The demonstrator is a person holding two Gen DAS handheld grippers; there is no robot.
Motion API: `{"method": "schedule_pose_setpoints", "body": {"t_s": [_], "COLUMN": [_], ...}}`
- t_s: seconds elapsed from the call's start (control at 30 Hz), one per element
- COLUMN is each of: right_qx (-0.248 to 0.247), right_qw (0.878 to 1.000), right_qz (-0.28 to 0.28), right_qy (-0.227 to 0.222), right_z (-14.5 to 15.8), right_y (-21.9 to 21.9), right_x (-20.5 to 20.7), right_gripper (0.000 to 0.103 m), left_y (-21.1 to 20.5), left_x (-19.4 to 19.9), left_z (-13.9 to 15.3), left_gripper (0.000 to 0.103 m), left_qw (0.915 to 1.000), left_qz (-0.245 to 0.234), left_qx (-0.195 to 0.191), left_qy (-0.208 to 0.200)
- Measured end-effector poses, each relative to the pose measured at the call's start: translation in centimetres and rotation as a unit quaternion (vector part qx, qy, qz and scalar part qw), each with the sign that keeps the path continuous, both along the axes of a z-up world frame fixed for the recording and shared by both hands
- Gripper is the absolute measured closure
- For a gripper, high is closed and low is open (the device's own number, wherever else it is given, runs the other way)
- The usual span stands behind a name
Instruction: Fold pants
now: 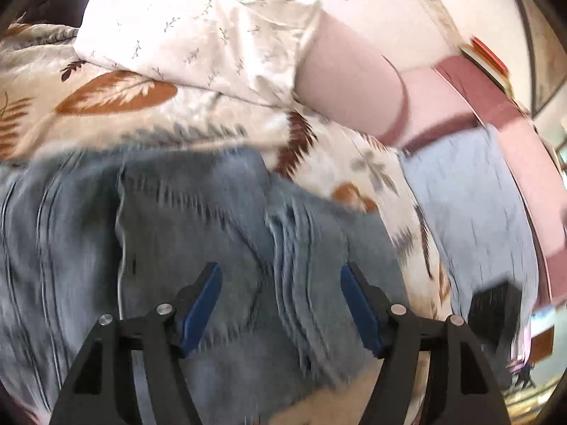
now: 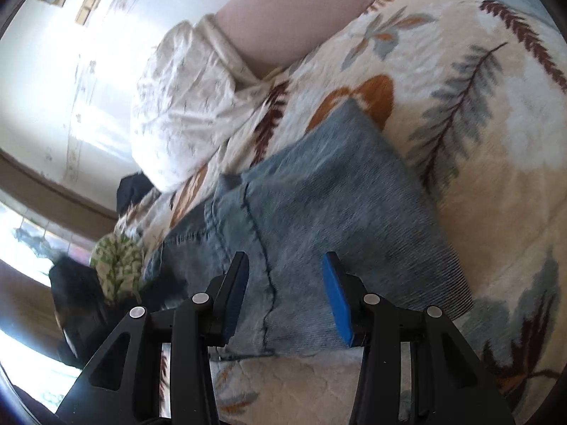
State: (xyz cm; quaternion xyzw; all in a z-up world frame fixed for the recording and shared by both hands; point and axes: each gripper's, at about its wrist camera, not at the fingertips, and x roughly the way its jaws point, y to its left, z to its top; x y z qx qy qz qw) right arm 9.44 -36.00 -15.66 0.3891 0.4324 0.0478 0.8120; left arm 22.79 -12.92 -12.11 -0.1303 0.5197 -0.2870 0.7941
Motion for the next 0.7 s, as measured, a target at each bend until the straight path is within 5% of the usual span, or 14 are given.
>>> {"method": "schedule_pose_setpoints", "body": {"t_s": [0.13, 0.27, 0.33, 0.43, 0.7], "right_qx": [-0.016, -0.027, -0.026, -0.041, -0.062], "right_qw": [0.999, 0.998, 0.997, 0.997, 0.996], "right_qz": [0.036, 0.044, 0.050, 0.057, 0.071], "right_qy": [0.026, 0.033, 0.044, 0.040, 0.004], "right_z": [-0.9, -1.2, -1.7, -1.6, -0.2], "right_y": [1.6, 2.0, 1.9, 2.2, 3.1], "right_x": [0.6, 0.7, 0.8, 0.8, 0.4], "right_gripper": [0.060, 0.060, 0.060, 0.060, 0.058], "left_y": [-3.3, -5.6, -7.1, -8.8, -10.3], "left_x": [3.6, 4.4, 4.0, 3.8, 4.4], "left_z": [-3.3, -4.4, -3.8, -3.0, -1.0], "left_gripper": [0.029, 0.031, 0.033, 0.065, 0.074], "left_qw": [0.9964, 0.9953, 0.9963, 0.9966, 0.9923], "left_qz": [-0.002, -0.024, -0.036, -0.060, -0.102], "left_qx": [0.028, 0.006, 0.004, 0.040, 0.066], "left_qy": [0.080, 0.094, 0.078, 0.038, -0.026]}}
